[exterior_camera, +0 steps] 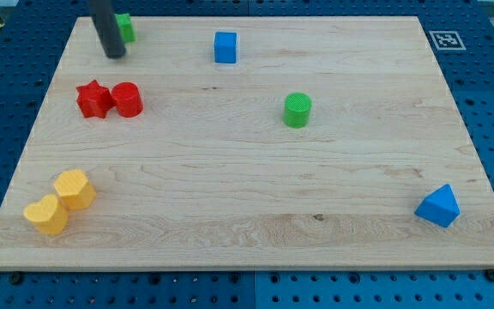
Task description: Move the green circle slightly left and up
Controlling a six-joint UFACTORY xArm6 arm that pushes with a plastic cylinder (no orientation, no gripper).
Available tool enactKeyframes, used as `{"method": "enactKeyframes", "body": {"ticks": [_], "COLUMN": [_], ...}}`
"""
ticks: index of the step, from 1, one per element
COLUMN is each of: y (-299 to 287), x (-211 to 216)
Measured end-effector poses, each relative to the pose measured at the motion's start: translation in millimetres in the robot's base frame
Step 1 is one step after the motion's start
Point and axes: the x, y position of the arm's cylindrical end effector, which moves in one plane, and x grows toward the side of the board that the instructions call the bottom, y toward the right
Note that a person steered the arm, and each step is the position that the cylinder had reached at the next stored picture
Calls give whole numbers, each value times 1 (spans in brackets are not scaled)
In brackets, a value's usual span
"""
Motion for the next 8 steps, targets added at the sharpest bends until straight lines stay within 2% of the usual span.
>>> {"method": "enactKeyframes", "body": {"ticks": [1, 2, 4, 5, 6, 8], "y": [53, 123, 316, 356, 347, 324], "x": [27, 27, 34, 100, 141, 129]}}
